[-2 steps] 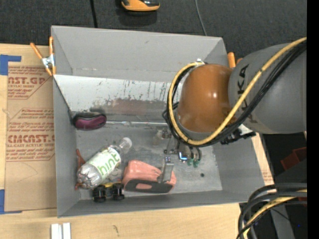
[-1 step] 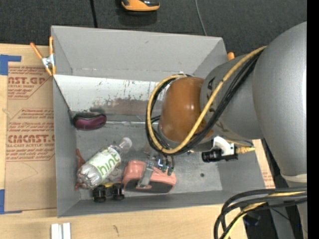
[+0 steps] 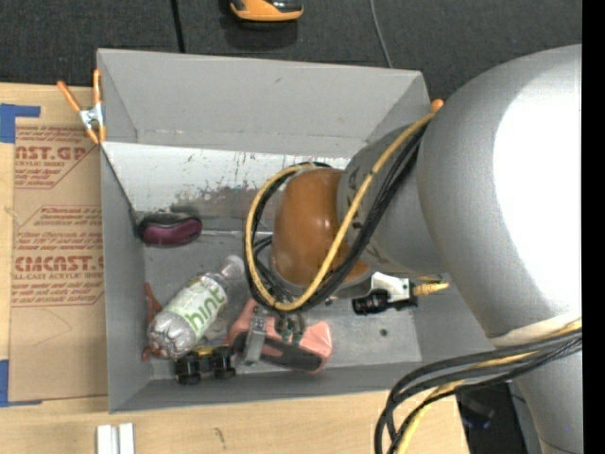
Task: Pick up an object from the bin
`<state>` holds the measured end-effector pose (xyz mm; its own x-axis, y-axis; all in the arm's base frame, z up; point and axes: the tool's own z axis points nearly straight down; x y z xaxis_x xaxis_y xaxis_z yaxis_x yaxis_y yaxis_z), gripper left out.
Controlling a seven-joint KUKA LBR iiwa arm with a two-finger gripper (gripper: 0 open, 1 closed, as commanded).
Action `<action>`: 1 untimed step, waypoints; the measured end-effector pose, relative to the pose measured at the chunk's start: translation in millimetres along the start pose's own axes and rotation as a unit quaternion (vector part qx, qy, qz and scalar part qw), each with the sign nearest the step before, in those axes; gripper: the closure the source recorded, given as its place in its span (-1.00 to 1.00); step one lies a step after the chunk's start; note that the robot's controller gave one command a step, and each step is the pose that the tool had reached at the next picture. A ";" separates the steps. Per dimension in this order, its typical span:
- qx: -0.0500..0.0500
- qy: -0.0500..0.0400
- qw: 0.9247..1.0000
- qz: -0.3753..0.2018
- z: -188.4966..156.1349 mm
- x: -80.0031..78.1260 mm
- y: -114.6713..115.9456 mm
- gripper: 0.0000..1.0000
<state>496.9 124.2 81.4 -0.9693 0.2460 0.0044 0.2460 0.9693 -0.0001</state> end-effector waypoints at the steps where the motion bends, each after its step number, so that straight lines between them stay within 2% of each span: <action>1: 0.000 0.000 1.000 0.000 0.0 0.0 0.0 1.00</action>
Offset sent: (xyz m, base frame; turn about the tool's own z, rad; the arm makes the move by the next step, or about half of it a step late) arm 0.0167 -0.0060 0.0833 0.0174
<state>496.9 124.1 81.4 -0.9693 0.2458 0.0044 0.2458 0.9693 0.0000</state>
